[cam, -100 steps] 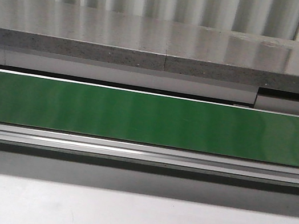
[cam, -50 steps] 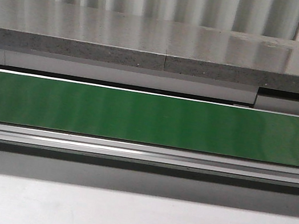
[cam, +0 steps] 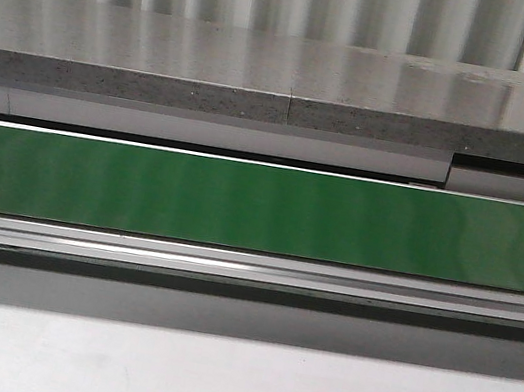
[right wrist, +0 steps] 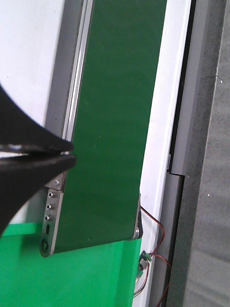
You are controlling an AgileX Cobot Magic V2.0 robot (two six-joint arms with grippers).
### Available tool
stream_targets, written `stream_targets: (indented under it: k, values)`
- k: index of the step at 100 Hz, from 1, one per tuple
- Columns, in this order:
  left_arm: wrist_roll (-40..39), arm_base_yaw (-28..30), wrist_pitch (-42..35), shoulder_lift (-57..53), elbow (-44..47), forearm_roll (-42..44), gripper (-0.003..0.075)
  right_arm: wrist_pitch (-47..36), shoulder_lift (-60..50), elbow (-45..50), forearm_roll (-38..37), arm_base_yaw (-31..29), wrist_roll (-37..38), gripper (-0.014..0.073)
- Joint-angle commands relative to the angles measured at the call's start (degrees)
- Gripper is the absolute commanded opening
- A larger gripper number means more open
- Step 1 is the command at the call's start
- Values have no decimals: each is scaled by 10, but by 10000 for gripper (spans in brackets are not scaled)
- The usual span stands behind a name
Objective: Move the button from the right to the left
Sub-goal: 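Lower the button into the blue tray and open the left gripper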
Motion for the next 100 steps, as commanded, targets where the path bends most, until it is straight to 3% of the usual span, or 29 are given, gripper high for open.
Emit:
stream_targets:
  k: [1,34,64,83,100]
  values:
    - [1,1,-1,-28,-15,1,414,-45,5,-14,-2,0,-5,-67]
    - [-19,1,-2,-41,-18,-1,391,-45,5,-14,-2,0,-5,-67]
    - [-72,1,-51,-135,-14,-13,124,-45,5,-14,-2,0,-5,-67]
    - [-105,1,-103,-213,27,-49,41,-45,5,-14,-2,0,-5,-67]
    - [-105,-4,-164,-288,98,-140,-21,-45,5,-14,-2,0,-5,-67]
